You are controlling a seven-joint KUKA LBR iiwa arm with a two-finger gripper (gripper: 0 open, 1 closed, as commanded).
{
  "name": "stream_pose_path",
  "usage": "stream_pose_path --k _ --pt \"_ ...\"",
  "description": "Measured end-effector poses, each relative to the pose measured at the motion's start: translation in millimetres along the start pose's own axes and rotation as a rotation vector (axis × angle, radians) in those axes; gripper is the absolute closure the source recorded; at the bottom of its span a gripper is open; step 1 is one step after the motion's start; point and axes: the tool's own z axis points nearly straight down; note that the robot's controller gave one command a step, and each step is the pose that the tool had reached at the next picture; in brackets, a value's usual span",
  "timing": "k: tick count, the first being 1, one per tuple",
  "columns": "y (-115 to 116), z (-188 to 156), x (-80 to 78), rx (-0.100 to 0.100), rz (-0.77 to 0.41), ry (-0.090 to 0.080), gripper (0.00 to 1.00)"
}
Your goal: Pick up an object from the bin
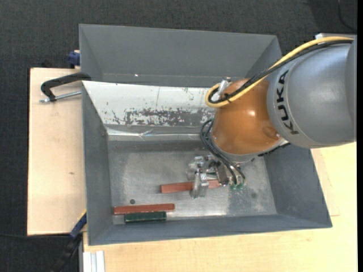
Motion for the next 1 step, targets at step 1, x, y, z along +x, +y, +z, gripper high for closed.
stream_pose_path --k 1 --pt "-3.3 -68.1 -13.3 0.000 -0.026 -0.002 1.00"
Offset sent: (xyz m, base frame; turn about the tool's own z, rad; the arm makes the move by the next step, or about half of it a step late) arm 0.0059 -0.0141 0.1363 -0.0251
